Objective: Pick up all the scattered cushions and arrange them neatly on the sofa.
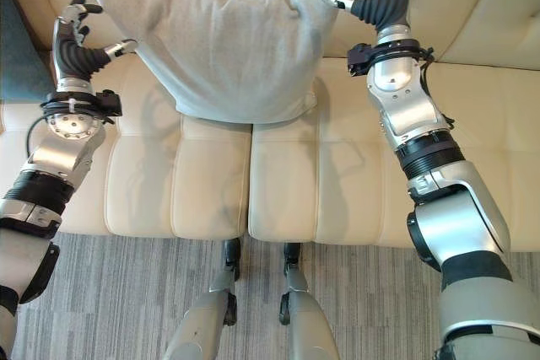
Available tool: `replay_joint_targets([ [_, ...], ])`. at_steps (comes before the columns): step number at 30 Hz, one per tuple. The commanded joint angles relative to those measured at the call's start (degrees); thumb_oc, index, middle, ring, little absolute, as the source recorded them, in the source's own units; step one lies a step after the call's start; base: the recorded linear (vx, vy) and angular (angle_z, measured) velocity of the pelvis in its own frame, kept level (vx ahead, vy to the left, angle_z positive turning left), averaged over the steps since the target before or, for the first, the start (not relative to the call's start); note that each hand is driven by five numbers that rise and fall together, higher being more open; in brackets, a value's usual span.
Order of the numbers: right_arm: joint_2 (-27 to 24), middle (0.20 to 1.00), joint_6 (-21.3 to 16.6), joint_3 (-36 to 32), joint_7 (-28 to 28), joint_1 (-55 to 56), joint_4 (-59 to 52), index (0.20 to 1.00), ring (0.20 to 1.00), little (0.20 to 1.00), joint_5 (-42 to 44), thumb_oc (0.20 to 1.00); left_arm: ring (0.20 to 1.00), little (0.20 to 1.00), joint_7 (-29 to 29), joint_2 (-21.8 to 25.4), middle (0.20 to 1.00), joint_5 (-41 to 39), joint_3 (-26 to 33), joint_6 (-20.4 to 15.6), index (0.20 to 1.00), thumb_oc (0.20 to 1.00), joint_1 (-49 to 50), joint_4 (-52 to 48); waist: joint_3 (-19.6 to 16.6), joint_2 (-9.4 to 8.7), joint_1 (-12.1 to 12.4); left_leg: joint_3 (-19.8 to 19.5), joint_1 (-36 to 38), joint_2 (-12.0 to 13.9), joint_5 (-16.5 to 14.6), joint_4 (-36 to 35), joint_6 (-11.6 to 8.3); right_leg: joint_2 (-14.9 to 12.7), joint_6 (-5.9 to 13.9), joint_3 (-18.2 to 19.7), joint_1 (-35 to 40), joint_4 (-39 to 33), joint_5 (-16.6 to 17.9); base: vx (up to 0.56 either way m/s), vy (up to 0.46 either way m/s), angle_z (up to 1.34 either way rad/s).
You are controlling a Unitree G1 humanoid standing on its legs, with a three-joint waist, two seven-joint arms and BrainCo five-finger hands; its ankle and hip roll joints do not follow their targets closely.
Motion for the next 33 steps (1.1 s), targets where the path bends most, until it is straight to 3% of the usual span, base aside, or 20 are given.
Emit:
replay_joint_targets([
  [1, -3.63, 1.000, -3.36, -5.93, 2.94, 14.55, -10.14, 1.000, 1.000, 1.000, -1.34, 1.000, 1.000, 1.000, -3.44, 2.81, 1.000, 1.45, 4.55, -3.08, 1.000, 1.000, 9.73, -8.20, -4.93, -1.63, -0.16, -0.50, 1.67, -0.33, -4.40, -0.46, -2.58, -2.23, 6.39, 1.31, 3.44, 3.28, -9.07, 0.07, 0.011, -0.04],
  [5, -1.74, 1.000, -4.04, -13.28, 7.11, 30.93, -19.12, 1.000, 1.000, 1.000, -3.12, 1.000, 1.000, 1.000, -6.07, 0.78, 1.000, 3.54, 9.73, -1.95, 1.000, 1.000, 21.94, -11.89, -6.32, -2.05, -1.18, 0.01, 3.37, -0.15, -5.34, -0.46, -2.24, -2.22, 6.37, 1.32, 5.00, 2.71, -9.27, 0.07, 0.017, -0.01],
  [6, -0.43, 1.000, -4.23, -16.35, 9.71, 38.76, -22.68, 1.000, 1.000, 1.000, -3.53, 1.000, 1.000, 1.000, -7.40, -1.72, 1.000, 3.27, 13.00, -1.22, 1.000, 1.000, 28.15, -12.65, -7.04, -2.37, -1.60, 0.34, 4.22, -0.13, -5.85, -0.46, -2.05, -2.30, 6.39, 1.30, 5.85, 2.43, -9.37, 0.06, 0.011, -0.14],
  [7, -0.38, 1.000, -4.07, -16.50, 9.75, 39.36, -23.14, 1.000, 1.000, 1.000, -3.59, 1.000, 1.000, 1.000, -7.43, -1.77, 1.000, 3.30, 13.06, -1.12, 1.000, 1.000, 28.64, -12.97, -7.26, -2.36, -1.57, 0.36, 4.33, -0.14, -5.91, -0.46, -2.05, -2.31, 6.40, 1.31, 5.98, 2.36, -9.38, 0.06, 0.014, -0.17],
  [8, 1.68, 1.000, -3.92, -18.75, 11.66, 45.99, -25.09, 1.000, 1.000, 1.000, -3.64, 1.000, 1.000, 1.000, -8.11, -5.30, 1.000, 1.29, 15.88, -1.20, 1.000, 1.000, 33.46, -14.04, -7.60, -2.59, -2.16, 0.63, 5.10, -0.15, -6.23, -0.46, -1.96, -2.32, 6.39, 1.36, 6.72, 2.16, -9.55, 0.04, 0.012, -0.18],
  [13, 5.12, 1.000, -1.99, -20.34, 16.94, 59.46, -25.63, 1.000, 1.000, 1.000, -6.96, 1.000, 1.000, 1.000, -11.52, -9.45, 1.000, 4.27, 18.38, 0.88, 1.000, 1.000, 43.80, -15.05, -8.89, -2.76, -3.23, 1.09, 7.65, -0.20, -7.07, -0.46, -1.56, -2.54, 6.37, 1.40, 9.23, 2.04, -10.05, 0.03, 0.009, -0.09],
  [18, 5.66, 1.000, -0.40, -18.22, 20.48, 66.07, -21.98, 1.000, 1.000, 1.000, -12.38, 1.000, 1.000, 1.000, -16.52, -11.72, 1.000, 6.99, 17.64, 2.11, 1.000, 1.000, 51.97, -14.41, -10.06, -2.58, -3.56, 1.47, 10.15, -0.33, -7.59, -0.46, -1.32, -2.82, 6.59, 1.45, 11.37, 2.27, -10.30, 0.01, 0.019, -0.09],
  [23, 7.93, 1.000, 0.84, -12.82, 22.35, 70.10, -11.61, 1.000, 1.000, 1.000, -20.08, 1.000, 1.000, 1.000, -21.92, -15.94, 1.000, 12.53, 12.89, 5.26, 1.000, 1.000, 59.52, -3.76, -12.81, -2.27, -3.82, 1.71, 14.72, -1.00, -8.81, -0.46, -0.53, -3.40, 6.88, 2.11, 14.71, 3.78, -11.30, 0.01, 0.066, -0.08],
  [27, 9.74, 1.000, 1.59, -10.67, 22.70, 72.02, -8.19, 1.000, 1.000, 1.000, -22.26, 1.000, 1.000, 1.000, -23.16, -17.37, 1.000, 15.19, 11.13, 6.17, 1.000, 1.000, 62.20, -0.70, -13.50, -2.69, -3.90, 2.19, 16.56, -1.38, -9.96, 0.04, 0.25, -3.64, 7.37, 3.17, 15.60, 4.30, -11.25, -0.03, 0.081, -0.01],
  [30, 10.52, 1.000, 1.67, -9.85, 22.50, 71.46, -8.33, 1.000, 1.000, 1.000, -22.05, 1.000, 1.000, 1.000, -22.83, -17.32, 1.000, 15.50, 10.36, 6.05, 1.000, 1.000, 61.52, 0.50, -12.93, -2.90, -4.17, 2.66, 16.32, -1.44, -9.67, -0.24, 0.70, -3.51, 7.83, 4.14, 14.05, 5.52, -10.48, -0.15, 0.076, -0.19],
  [33, 11.83, 1.000, 1.58, -8.42, 21.94, 68.97, -8.66, 1.000, 1.000, 1.000, -21.14, 1.000, 1.000, 1.000, -21.56, -16.42, 1.000, 14.82, 10.32, 5.88, 1.000, 1.000, 59.50, -0.56, -9.87, -2.74, -3.93, 3.47, 14.88, -0.83, -8.70, -0.42, 1.31, -2.62, 9.31, 5.12, 8.55, 12.30, -10.26, -0.37, 0.043, -0.48],
])
